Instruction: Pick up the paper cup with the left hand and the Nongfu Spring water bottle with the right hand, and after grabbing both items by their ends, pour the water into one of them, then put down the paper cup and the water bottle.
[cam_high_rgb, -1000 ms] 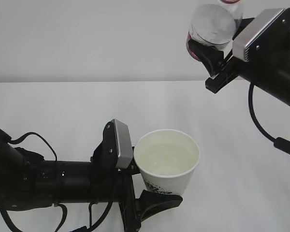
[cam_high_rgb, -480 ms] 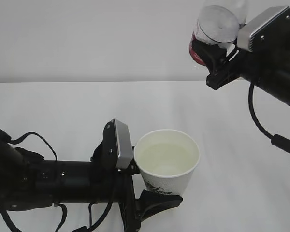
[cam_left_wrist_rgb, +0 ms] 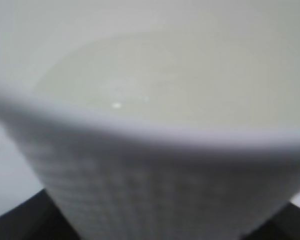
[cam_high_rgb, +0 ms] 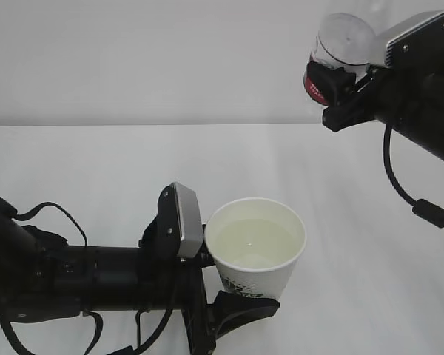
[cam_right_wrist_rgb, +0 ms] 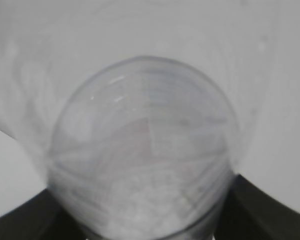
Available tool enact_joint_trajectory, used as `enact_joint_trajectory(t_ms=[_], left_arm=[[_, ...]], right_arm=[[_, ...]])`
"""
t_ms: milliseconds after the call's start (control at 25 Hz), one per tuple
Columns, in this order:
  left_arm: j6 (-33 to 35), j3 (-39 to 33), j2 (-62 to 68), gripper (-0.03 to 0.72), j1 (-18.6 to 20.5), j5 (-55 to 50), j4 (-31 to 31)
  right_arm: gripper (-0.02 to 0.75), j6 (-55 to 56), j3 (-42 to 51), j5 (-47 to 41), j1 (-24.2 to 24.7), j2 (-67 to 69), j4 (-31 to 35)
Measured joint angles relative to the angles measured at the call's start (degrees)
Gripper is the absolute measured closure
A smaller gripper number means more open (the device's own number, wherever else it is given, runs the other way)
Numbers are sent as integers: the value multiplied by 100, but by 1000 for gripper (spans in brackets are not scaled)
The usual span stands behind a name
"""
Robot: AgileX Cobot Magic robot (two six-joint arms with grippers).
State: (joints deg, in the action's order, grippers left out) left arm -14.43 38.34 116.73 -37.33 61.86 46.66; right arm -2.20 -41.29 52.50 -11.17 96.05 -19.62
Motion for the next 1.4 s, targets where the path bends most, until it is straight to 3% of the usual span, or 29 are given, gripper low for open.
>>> enact_joint_trajectory(t_ms=[1400], left_arm=[[0,0,0,142,0,0,0]], right_arm=[[262,-146,0,-1318,0,0,1663]])
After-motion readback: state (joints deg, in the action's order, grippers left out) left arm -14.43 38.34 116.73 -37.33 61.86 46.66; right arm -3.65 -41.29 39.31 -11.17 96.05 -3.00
